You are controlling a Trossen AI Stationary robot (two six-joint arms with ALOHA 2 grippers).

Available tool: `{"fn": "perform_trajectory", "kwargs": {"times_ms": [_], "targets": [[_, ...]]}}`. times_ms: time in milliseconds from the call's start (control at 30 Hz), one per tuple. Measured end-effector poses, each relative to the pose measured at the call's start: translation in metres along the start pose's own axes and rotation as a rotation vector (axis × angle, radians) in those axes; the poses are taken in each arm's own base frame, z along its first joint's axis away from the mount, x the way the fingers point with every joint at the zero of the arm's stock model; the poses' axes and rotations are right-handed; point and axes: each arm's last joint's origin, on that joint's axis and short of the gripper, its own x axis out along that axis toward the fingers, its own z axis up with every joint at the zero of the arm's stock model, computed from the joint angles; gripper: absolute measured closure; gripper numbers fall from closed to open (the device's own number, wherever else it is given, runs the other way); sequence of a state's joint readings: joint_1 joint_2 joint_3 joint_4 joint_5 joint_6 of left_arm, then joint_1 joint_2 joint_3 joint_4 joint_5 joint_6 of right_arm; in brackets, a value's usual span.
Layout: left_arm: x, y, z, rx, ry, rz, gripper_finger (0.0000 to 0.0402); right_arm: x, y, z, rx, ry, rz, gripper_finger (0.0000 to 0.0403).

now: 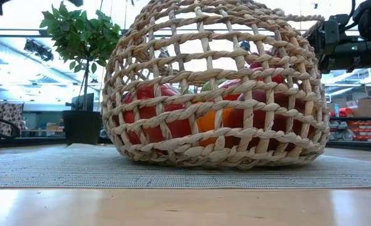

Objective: Build produce basket
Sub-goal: Return to Home Position

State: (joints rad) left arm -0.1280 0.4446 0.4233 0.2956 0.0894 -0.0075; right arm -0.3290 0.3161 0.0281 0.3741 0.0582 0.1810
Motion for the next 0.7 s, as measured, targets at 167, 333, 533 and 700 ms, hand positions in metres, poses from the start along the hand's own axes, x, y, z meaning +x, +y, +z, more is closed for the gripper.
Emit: {"fn": "perform_trajectory", "kwargs": {"times_ms": [167,333,533,700], "targets": [[-0.011,0.000,-0.036,-0.082,-0.025,0.013,0.0269,0.000,0.003,0.003,0.219,-0.020,0.063,0.0009],[-0.027,0.000,-0.068,-0.119,-0.117,0.057,0.0269,-0.004,0.011,0.010,0.235,0.010,0.369,0.0009],[-0.038,-0.001,-0.089,-0.119,-0.081,0.058,0.0269,-0.011,0.011,0.004,0.317,0.163,0.535,0.0009],[-0.040,-0.001,-0.087,-0.077,-0.094,0.058,0.0269,-0.017,0.006,0.001,0.322,0.211,0.548,0.0009]]}}
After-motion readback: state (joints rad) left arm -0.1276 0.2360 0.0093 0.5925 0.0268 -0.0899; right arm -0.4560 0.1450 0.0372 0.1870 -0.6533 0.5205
